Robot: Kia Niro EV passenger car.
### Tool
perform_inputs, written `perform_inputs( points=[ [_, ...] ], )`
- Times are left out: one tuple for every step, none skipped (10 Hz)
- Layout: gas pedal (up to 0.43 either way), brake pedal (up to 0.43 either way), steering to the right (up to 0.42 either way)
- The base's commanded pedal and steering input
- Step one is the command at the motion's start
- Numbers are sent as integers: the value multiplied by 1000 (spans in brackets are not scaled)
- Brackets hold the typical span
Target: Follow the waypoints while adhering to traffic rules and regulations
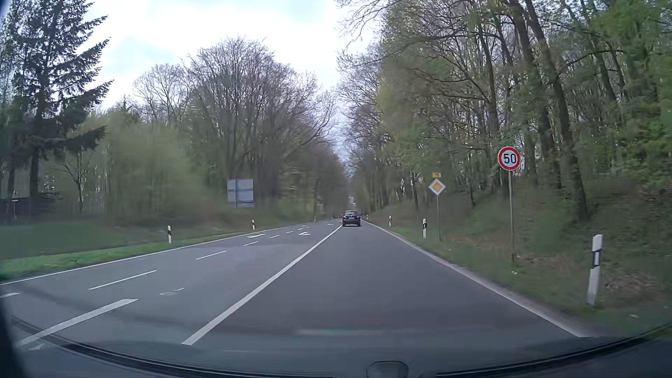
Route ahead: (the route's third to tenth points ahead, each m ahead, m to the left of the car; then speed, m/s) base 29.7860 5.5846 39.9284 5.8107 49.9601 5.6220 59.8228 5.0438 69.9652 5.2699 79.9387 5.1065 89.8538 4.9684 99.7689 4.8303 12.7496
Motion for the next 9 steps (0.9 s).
perform_inputs(
  points=[
    [177,0,-2],
    [177,0,-1],
    [177,0,-1],
    [177,6,-1],
    [177,6,-2],
    [177,0,-1],
    [177,0,-1],
    [177,0,-1],
    [177,0,-2]
  ],
)
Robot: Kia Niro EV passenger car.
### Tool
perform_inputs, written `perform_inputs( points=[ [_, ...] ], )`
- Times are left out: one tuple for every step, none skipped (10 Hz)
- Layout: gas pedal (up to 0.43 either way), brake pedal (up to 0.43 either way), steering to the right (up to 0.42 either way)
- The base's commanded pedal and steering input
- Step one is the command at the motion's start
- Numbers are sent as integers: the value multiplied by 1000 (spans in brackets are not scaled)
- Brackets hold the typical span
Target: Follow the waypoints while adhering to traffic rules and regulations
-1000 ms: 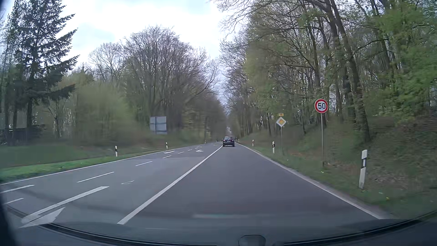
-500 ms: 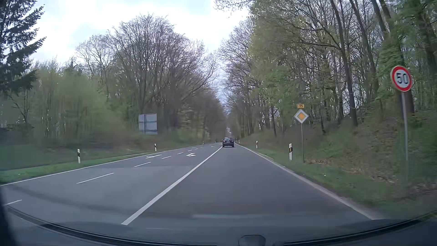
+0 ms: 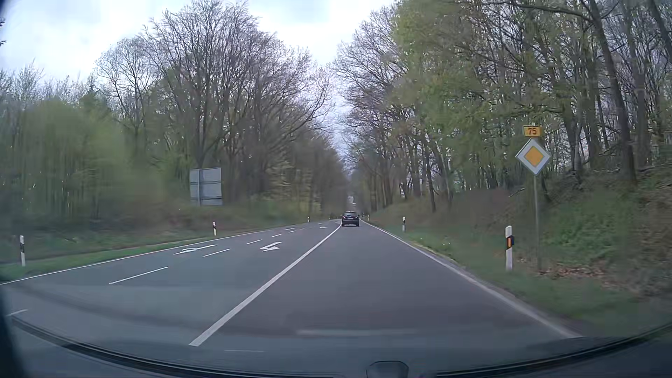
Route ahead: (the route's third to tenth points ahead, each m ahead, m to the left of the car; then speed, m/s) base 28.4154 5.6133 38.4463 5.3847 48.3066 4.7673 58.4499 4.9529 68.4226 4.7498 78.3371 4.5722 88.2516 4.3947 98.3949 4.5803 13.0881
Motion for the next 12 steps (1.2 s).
perform_inputs(
  points=[
    [177,0,-3],
    [177,0,-3],
    [177,0,-3],
    [177,6,-3],
    [177,6,-3],
    [177,0,-3],
    [177,0,-3],
    [177,0,-3],
    [177,0,-3],
    [177,0,-3],
    [177,0,-3],
    [177,0,-3]
  ],
)
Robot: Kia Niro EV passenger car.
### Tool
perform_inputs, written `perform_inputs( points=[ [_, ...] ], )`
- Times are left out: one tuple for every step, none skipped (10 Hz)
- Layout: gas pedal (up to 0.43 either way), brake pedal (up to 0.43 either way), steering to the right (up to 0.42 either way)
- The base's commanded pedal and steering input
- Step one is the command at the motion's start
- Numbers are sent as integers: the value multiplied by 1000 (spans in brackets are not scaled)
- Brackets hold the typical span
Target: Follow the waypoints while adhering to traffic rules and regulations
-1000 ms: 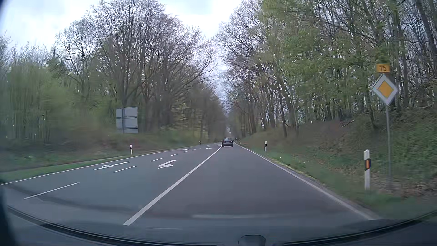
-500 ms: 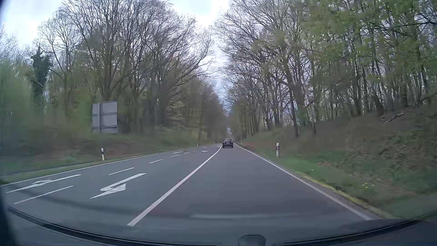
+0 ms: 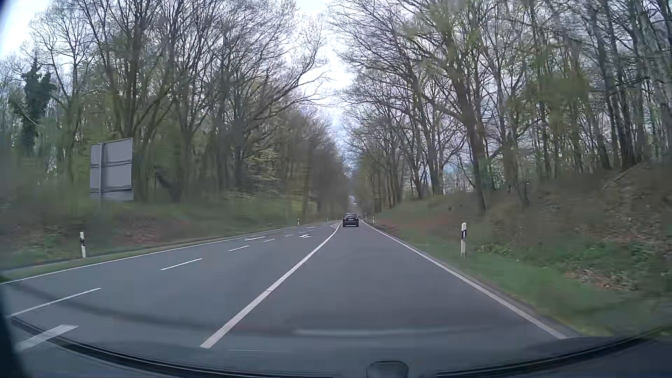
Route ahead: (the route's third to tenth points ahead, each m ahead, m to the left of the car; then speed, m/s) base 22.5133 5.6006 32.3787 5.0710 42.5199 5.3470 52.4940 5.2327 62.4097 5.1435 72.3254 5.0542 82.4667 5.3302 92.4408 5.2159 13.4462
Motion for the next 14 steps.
perform_inputs(
  points=[
    [177,0,-3],
    [177,0,-3],
    [177,0,-3],
    [177,0,-3],
    [177,0,-3],
    [177,0,-3],
    [177,0,-3],
    [177,0,-3],
    [177,6,-3],
    [177,0,-3],
    [177,0,-3],
    [177,0,-3],
    [177,0,-2],
    [177,6,-1]
  ],
)
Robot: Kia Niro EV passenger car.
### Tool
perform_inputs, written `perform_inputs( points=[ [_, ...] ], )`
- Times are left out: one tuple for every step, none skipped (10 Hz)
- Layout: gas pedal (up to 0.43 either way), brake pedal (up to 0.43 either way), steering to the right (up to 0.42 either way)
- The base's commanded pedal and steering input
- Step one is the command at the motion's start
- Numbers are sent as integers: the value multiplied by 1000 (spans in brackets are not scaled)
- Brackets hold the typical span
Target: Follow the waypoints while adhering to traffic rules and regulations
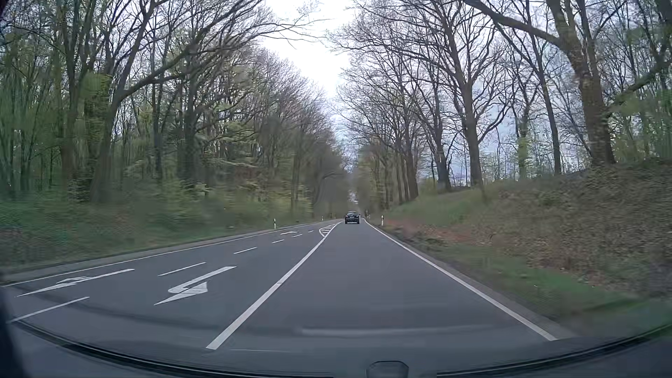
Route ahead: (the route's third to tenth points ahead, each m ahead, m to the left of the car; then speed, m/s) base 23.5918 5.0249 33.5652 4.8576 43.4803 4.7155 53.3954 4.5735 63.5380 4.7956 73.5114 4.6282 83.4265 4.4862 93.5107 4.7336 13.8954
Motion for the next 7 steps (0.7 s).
perform_inputs(
  points=[
    [177,0,-1],
    [177,6,-1],
    [177,0,-1],
    [169,0,-1],
    [169,0,-1],
    [169,6,-1],
    [169,0,-1]
  ],
)
